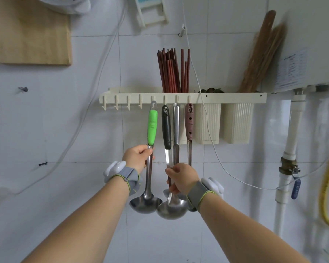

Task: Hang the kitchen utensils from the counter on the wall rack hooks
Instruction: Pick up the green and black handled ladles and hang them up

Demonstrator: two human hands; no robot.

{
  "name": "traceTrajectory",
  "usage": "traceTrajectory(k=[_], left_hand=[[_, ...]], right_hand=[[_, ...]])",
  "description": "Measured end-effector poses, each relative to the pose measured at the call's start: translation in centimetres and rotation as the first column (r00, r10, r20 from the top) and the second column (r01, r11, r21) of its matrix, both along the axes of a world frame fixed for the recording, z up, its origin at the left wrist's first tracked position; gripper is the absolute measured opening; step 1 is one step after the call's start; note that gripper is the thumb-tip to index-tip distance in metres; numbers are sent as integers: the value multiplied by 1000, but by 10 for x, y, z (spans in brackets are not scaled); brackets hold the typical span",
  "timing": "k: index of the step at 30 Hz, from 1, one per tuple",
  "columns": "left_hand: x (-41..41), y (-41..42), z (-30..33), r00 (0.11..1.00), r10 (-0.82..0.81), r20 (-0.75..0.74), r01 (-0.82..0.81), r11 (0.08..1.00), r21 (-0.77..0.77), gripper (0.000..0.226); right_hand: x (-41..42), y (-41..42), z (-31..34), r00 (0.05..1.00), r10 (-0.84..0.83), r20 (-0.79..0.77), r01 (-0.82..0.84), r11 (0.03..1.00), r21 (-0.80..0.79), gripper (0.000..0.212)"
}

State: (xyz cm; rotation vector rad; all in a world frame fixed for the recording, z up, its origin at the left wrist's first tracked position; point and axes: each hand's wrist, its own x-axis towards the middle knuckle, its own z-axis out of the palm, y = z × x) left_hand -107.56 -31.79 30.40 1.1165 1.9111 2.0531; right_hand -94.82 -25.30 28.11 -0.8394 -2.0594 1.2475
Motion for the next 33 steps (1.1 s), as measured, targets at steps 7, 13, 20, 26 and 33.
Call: traceTrajectory(k=[7, 13, 20, 26, 33], left_hand=[[-1, 7, -2, 1000, -11, 28, 13, 998, -62, 21], [4, 5, -7, 995, -52, 81, 58, 996, -70, 23], [5, 7, 7, 996, -57, 66, 59, 998, -32, 23], [0, 10, 0, 996, -40, 85, 51, 990, -130, 24], [-3, 14, -3, 996, -14, 88, 31, 981, -190, 25]], right_hand=[[-1, 3, -1, 1000, -7, 9, 6, 1000, 12, 26], [-3, 5, -2, 1000, 10, 29, -11, 999, 46, 27], [-5, 7, -3, 999, 19, 30, -21, 999, 47, 24], [-3, 5, 0, 997, 39, 71, -43, 998, 56, 23], [2, 3, 2, 994, 13, 110, -22, 997, 75, 16]])
